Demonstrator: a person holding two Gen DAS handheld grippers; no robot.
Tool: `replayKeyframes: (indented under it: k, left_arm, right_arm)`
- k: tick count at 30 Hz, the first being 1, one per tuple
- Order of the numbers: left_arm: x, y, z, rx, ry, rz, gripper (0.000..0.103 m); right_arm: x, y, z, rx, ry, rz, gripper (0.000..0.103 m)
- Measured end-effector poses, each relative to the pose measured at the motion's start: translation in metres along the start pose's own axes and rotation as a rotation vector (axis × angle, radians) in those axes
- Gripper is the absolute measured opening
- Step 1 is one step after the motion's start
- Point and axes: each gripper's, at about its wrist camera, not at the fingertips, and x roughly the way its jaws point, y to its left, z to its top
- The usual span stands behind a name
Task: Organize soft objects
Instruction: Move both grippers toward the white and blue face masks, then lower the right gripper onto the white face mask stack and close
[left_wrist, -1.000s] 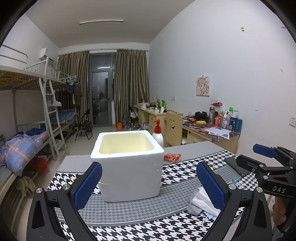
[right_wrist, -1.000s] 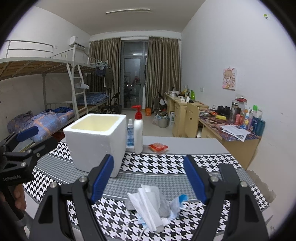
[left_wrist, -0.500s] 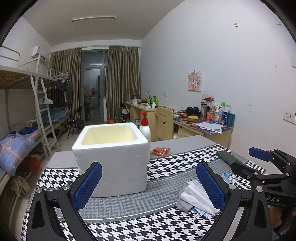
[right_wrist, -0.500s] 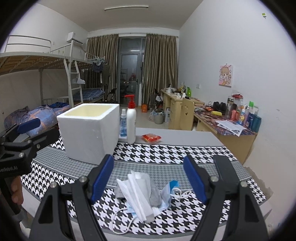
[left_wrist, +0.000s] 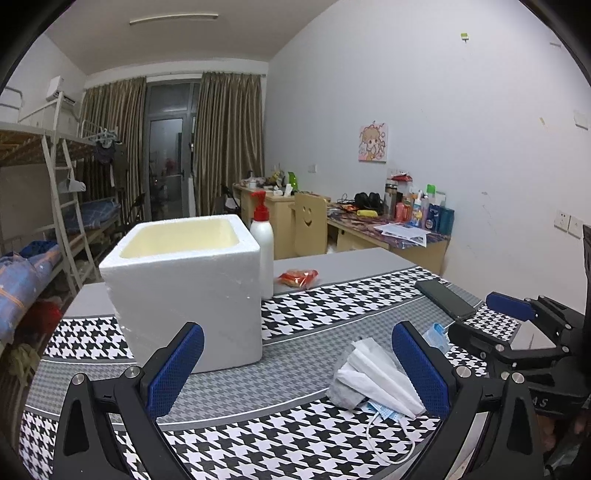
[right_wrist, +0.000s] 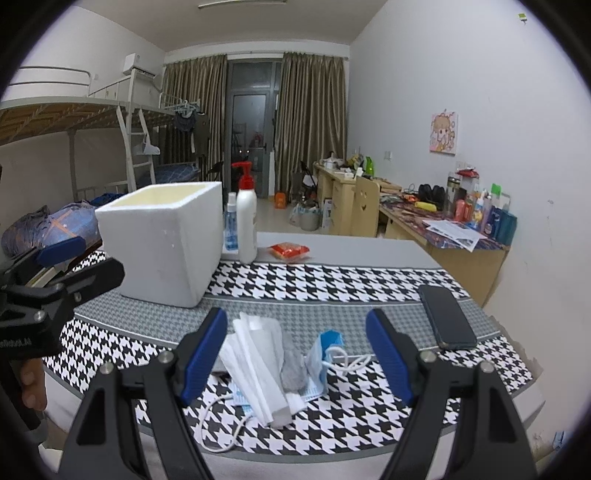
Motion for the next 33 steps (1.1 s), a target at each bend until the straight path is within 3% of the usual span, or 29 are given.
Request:
replayKeyframes:
  k: [22, 33]
  left_arm:
    - [0.049, -0.002, -0.021, -0.015, 0.133, -0.019, 0.102]
    - [0.061, 0.006, -0.029, -0.036, 0.177, -0.014, 0.102]
  right_arm:
    - [0.041, 0.003, -0.029, -0.01, 0.128, 0.053, 0.081]
    - [0.057, 0.009, -0.045, -0.024, 0.196, 0.115, 0.066]
